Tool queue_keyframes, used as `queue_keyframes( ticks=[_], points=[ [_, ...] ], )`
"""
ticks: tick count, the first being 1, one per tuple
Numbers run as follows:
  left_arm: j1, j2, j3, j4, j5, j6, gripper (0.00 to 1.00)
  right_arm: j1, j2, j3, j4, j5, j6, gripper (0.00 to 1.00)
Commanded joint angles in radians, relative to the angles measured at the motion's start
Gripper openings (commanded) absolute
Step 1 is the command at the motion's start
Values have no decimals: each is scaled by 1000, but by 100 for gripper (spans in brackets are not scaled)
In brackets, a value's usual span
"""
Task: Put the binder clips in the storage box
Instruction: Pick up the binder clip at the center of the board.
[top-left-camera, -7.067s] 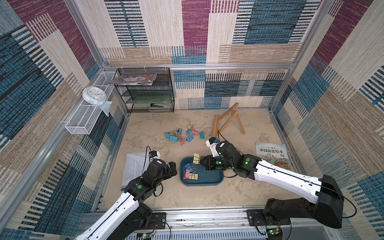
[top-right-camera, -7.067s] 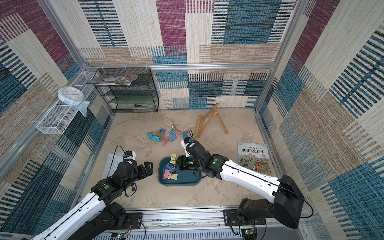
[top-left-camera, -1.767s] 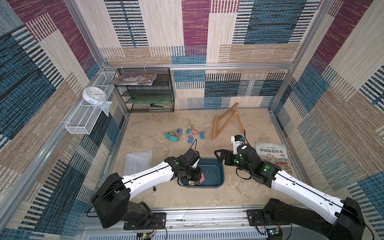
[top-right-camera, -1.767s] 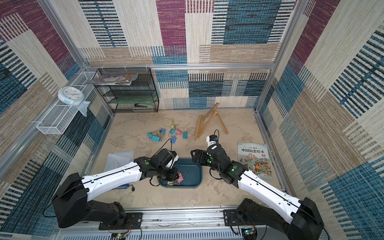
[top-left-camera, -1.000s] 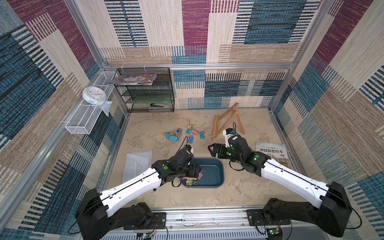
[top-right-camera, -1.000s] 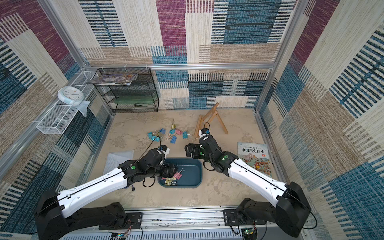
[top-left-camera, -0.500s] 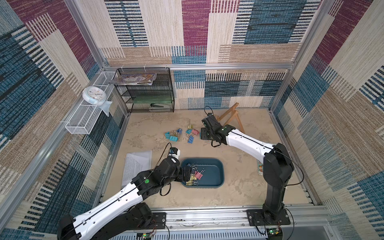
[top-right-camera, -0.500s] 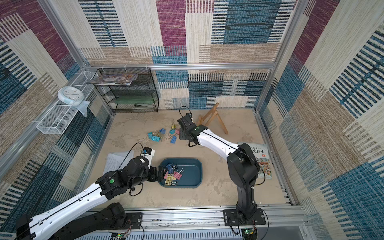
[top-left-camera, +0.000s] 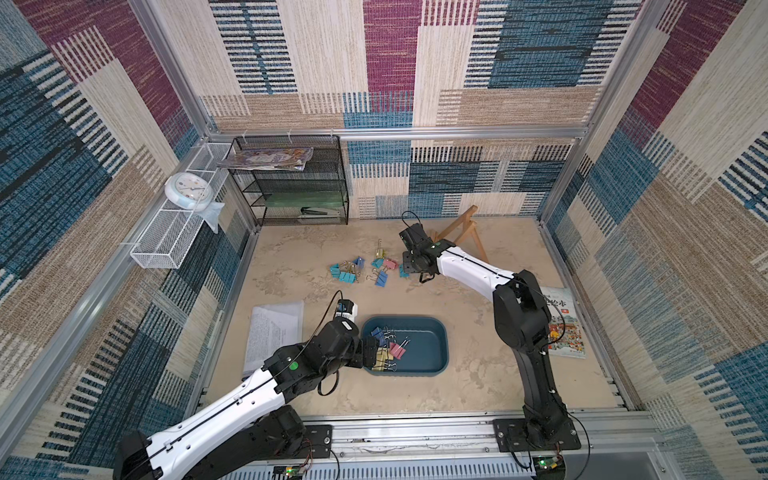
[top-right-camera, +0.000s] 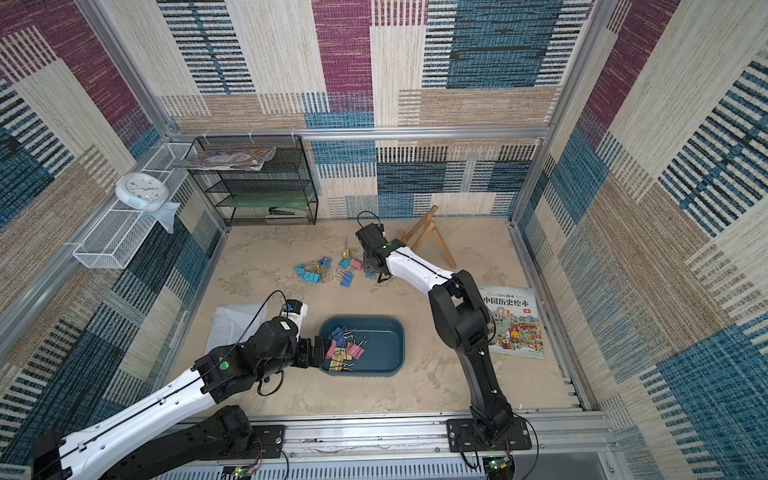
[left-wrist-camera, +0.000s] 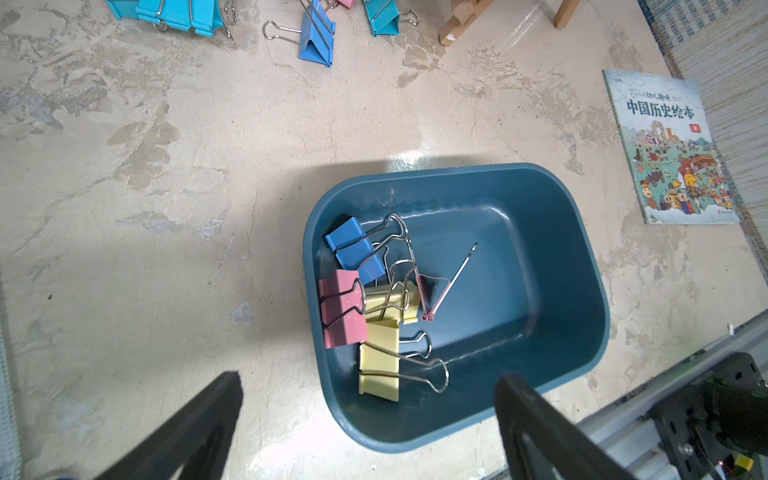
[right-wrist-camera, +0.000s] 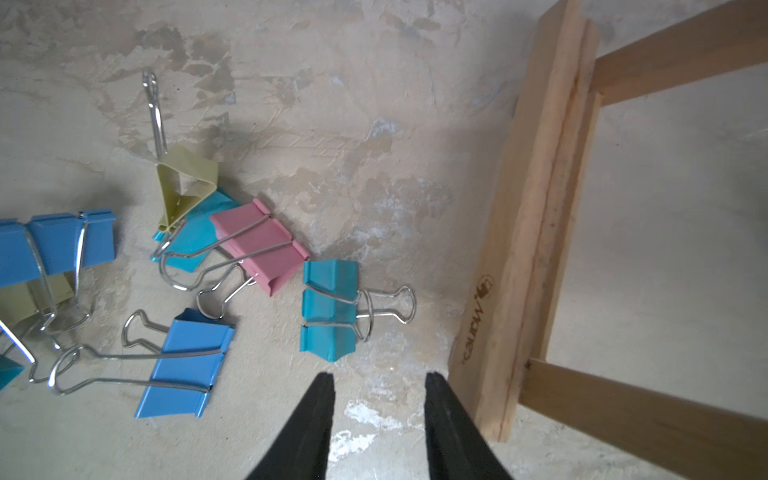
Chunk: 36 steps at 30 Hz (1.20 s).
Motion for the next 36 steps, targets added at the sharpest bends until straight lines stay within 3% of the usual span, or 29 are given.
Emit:
queue_keyframes(
  ticks=[1, 14, 23, 29, 36],
  points=[
    [0, 2, -6, 18, -6, 4, 99, -12, 17, 19, 22, -45, -8, 38],
    [0, 40, -30, 54, -14, -10, 99, -30, 67, 40, 62, -103, -7, 23],
    [0, 58, -31, 55, -20, -9, 99, -34, 63, 72, 34, -138, -20, 1],
    [0, 59, -9, 49, -29, -4, 99, -36, -4, 62, 37, -181, -17, 0],
    [0, 36, 0, 41, -44, -11, 99, -35, -177, -66, 131, -272, -2, 0]
  ],
)
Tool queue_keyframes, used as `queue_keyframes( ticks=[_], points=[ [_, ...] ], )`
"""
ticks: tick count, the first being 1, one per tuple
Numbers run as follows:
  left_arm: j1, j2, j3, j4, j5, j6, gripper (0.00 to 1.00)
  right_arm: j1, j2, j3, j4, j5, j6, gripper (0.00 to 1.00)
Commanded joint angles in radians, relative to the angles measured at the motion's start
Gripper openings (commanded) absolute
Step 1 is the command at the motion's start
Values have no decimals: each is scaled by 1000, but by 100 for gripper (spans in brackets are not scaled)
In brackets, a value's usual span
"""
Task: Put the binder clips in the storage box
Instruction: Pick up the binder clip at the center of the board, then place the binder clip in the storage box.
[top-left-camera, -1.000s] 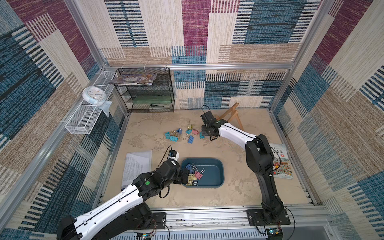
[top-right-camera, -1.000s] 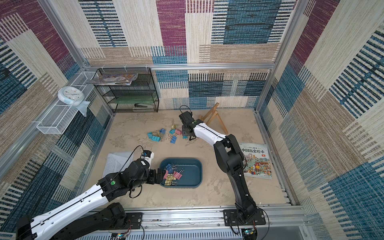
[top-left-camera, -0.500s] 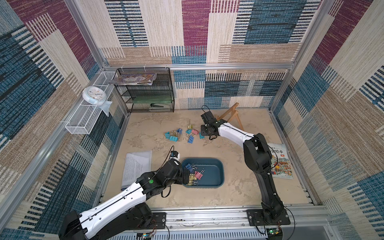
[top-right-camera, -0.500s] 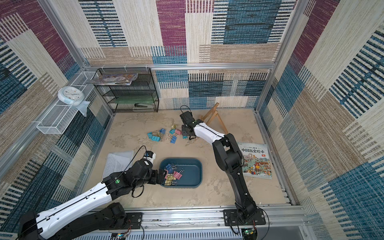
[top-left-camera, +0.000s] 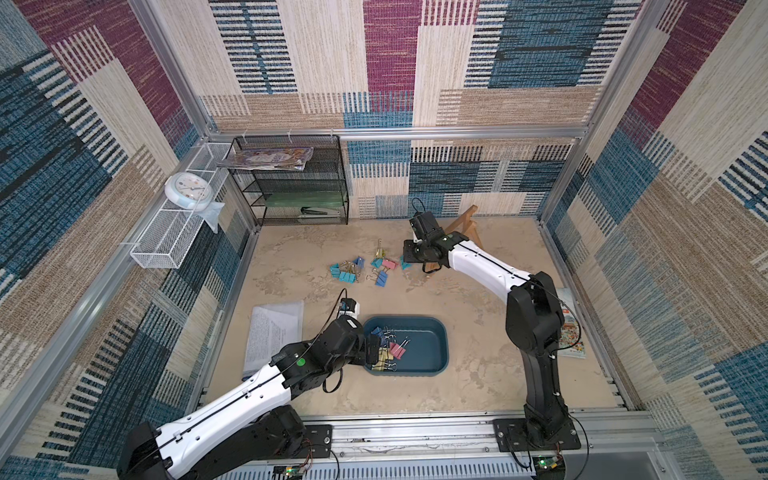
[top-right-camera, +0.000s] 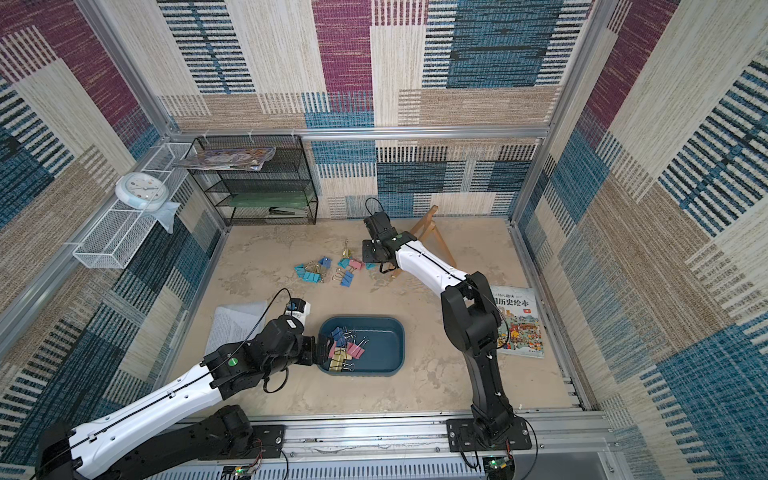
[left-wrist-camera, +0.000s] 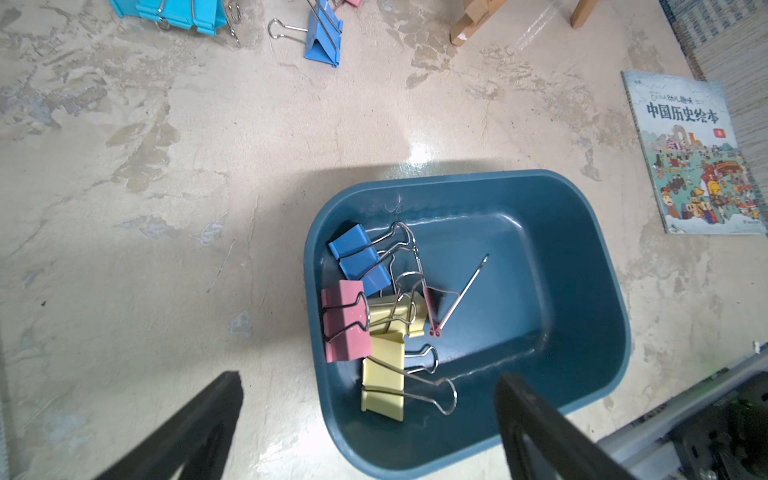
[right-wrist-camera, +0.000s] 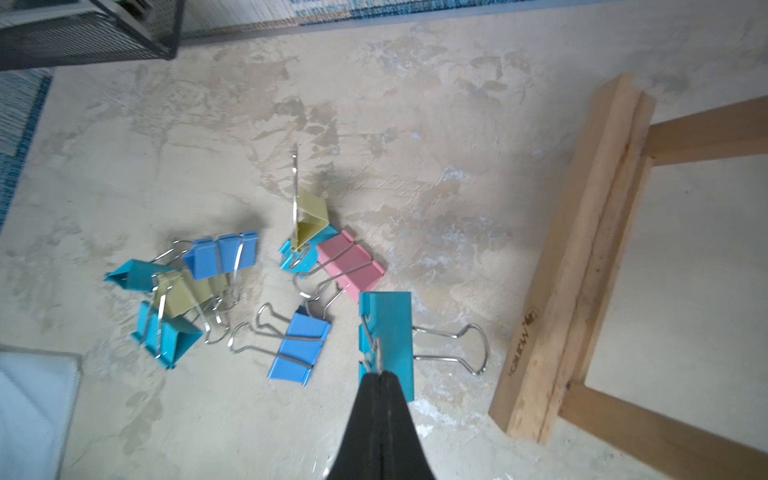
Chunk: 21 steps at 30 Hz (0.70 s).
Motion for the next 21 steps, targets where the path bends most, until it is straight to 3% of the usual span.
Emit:
queue_keyframes(
  ticks=[1, 8, 21],
  points=[
    [0, -14, 3, 3, -18, -5, 99, 1, -72, -40, 61, -71, 4, 0],
    [1, -50, 3, 3, -40, -17, 99, 2, -285, -181, 95, -111, 39, 0],
    [2, -99, -31, 77, -158, -20, 99, 40, -976, -807, 217, -205, 248, 0]
  ],
)
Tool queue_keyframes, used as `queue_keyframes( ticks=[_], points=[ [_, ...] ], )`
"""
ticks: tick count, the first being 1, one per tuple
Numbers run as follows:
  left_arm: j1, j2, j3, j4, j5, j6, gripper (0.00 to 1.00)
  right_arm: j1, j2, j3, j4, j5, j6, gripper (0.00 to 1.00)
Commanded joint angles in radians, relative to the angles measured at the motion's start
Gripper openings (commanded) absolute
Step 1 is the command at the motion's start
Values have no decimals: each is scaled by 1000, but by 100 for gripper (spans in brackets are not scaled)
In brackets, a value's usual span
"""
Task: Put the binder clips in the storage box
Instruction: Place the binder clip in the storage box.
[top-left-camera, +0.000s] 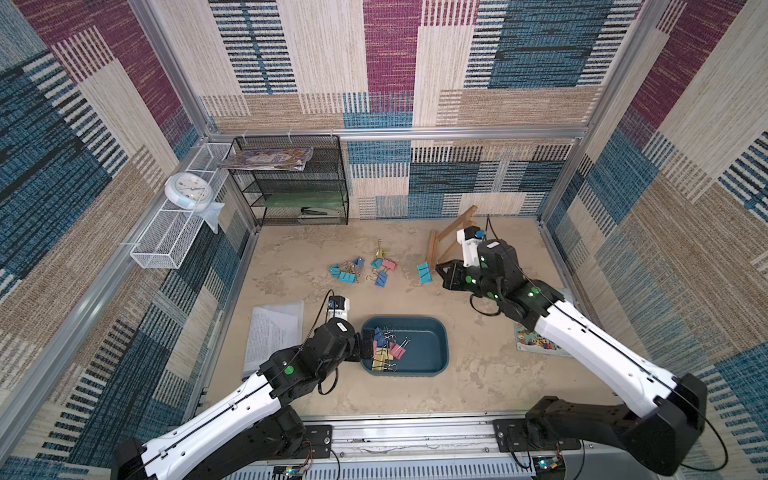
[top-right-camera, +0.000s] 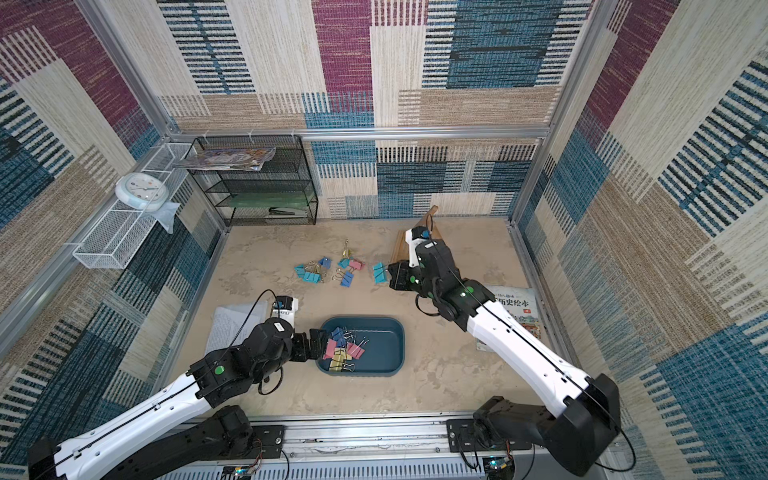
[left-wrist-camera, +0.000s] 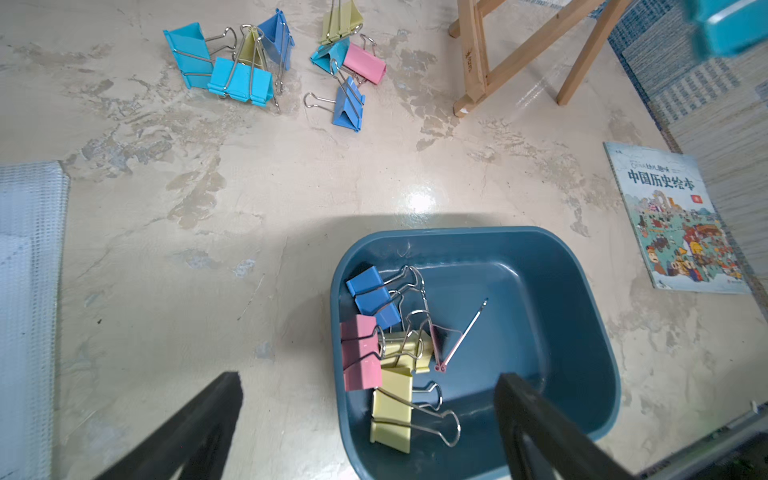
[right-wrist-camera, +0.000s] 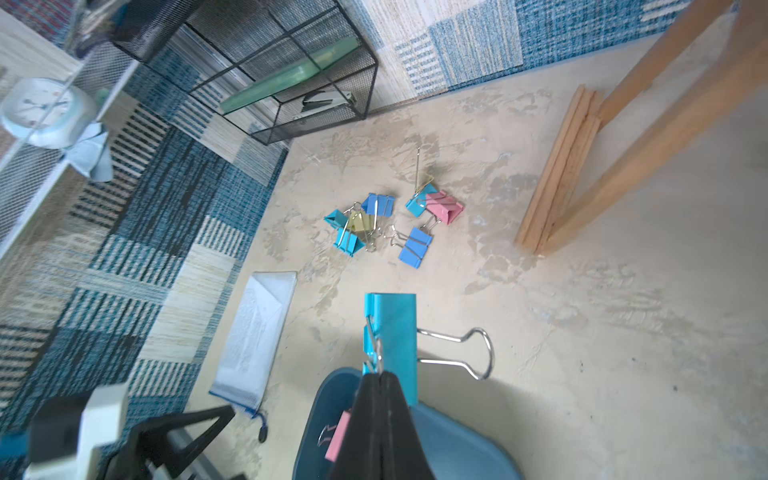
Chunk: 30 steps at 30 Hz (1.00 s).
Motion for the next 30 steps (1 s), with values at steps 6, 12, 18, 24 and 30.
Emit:
queue_keyframes(
  ticks=[6, 12, 18, 24, 30],
  points=[
    [2, -25, -39, 87, -66, -11, 99, 54, -227, -300, 81, -152, 262, 0],
    [2, -32, -46, 89, -63, -19, 99, 182, -201, -372, 147, -96, 336, 0],
    [2, -34, -47, 79, -43, -22, 99, 277, -23, -329, 196, 22, 381, 0],
    [2, -35, -40, 45, -38, -33, 99, 281, 107, -320, 227, 96, 487, 0],
    [2, -30, -24, 6, -54, -34, 99, 281, 235, -299, 273, 81, 516, 0]
  ],
)
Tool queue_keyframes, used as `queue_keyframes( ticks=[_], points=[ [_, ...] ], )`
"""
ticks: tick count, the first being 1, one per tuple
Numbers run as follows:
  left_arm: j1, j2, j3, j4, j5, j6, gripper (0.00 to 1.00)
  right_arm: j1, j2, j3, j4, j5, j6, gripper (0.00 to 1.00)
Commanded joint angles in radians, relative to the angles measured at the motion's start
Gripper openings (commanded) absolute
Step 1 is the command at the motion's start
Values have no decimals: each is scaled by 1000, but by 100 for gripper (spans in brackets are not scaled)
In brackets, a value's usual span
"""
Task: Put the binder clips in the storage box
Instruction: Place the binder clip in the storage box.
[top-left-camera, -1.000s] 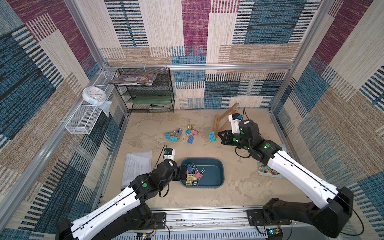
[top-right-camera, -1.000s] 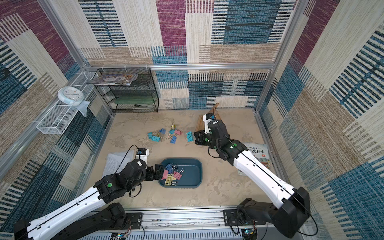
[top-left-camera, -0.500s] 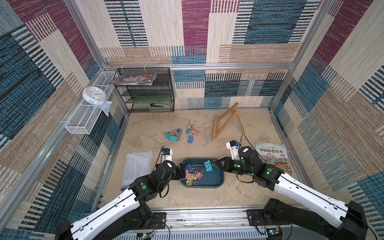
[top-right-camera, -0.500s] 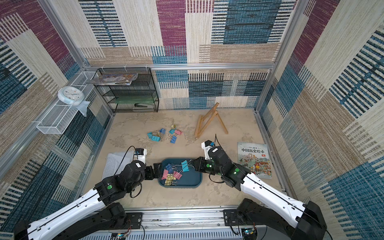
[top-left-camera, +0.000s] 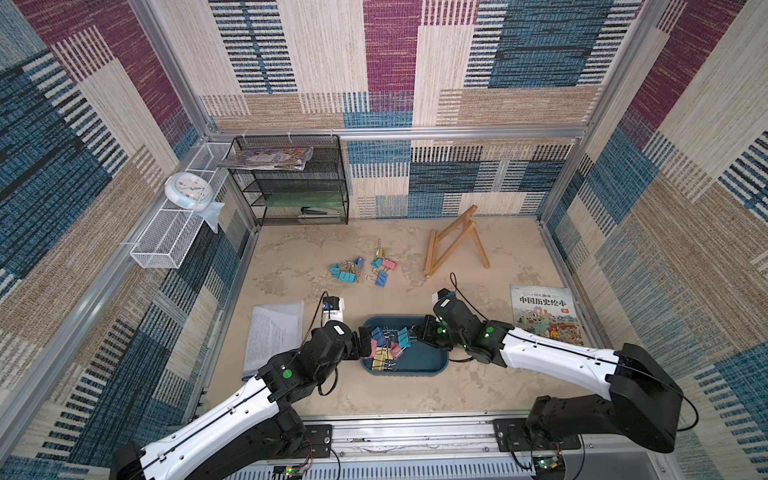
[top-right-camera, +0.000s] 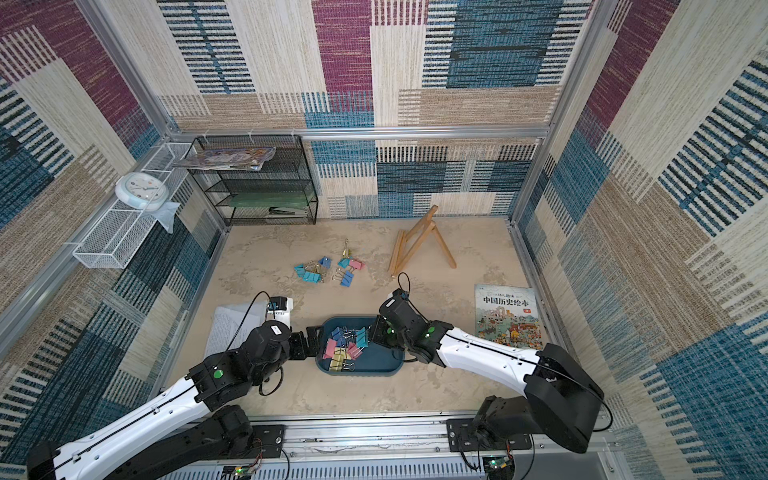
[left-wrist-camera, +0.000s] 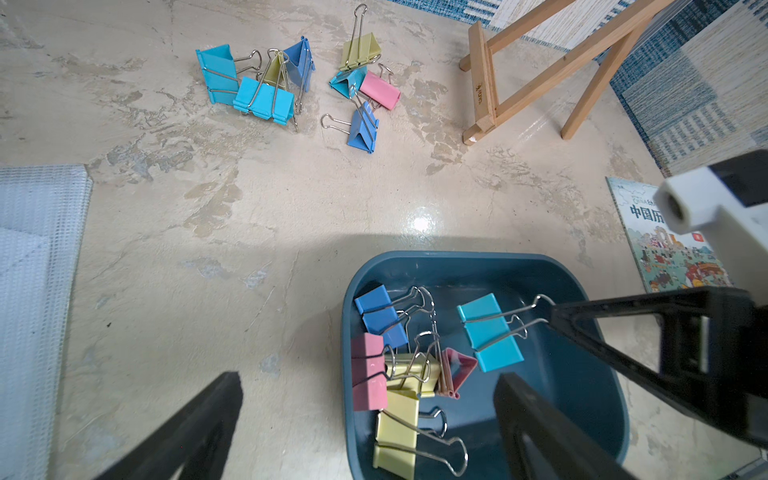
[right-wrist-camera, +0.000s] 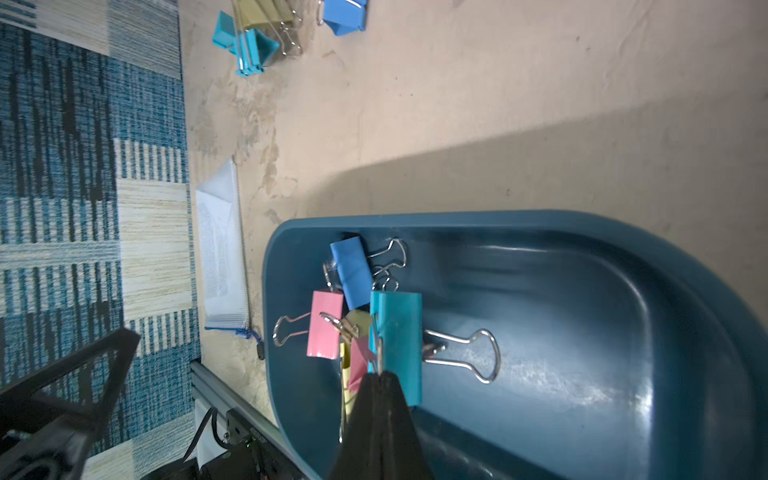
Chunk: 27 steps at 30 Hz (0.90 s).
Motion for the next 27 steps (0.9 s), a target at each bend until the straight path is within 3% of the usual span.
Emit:
queue_keyframes(
  ticks=[1, 7, 10, 15, 22, 27],
  points=[
    [1, 4, 13, -38, -16, -3, 99, 0, 47, 16, 54, 12, 37, 0],
    [8, 38, 29, -61, -32, -41, 99, 1, 108, 20, 76, 6, 44, 1],
    [53, 90, 55, -61, 23, -52, 100, 0, 114, 20, 91, -15, 25, 11],
    [207, 199, 96, 1, 194, -28, 98, 0, 37, 20, 49, 17, -8, 38],
    [360, 363, 228, 76, 324, 54, 92, -2, -201, 15, -54, 192, -88, 61],
    [412, 535, 372, 94, 382, 97, 80, -4, -353, 10, -38, 262, -223, 70]
  ],
)
